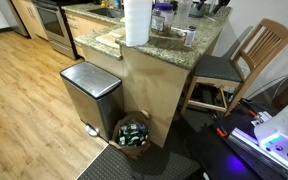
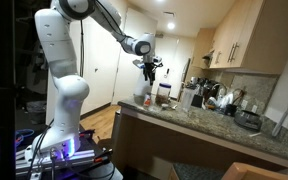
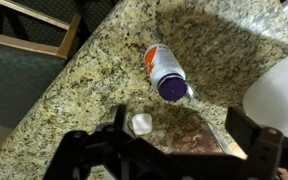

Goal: Put the white bottle on top of the container with a blue lid

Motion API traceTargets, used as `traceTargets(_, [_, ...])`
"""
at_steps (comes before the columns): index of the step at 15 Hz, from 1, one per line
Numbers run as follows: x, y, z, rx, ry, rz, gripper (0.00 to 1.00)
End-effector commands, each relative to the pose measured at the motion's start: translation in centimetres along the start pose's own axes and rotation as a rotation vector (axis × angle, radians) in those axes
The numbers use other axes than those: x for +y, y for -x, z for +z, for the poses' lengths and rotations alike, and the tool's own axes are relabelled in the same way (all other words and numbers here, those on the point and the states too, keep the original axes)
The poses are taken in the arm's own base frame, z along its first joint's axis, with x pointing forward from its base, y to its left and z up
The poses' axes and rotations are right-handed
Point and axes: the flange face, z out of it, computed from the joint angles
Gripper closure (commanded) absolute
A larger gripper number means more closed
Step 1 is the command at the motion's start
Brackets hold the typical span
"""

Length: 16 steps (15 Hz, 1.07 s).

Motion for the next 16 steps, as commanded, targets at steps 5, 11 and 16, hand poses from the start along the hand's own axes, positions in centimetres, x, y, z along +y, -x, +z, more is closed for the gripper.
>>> traceTargets(5, [0.2, -0.3, 4.6, 0.053, -0.009, -0.032, 0.00])
traceTargets(11, [0.7, 0.3, 9.9, 0.016, 0.006, -0.043, 0.00])
traceTargets(16, [0.7, 0.3, 11.0, -0.004, 0.013, -0.030, 0.00])
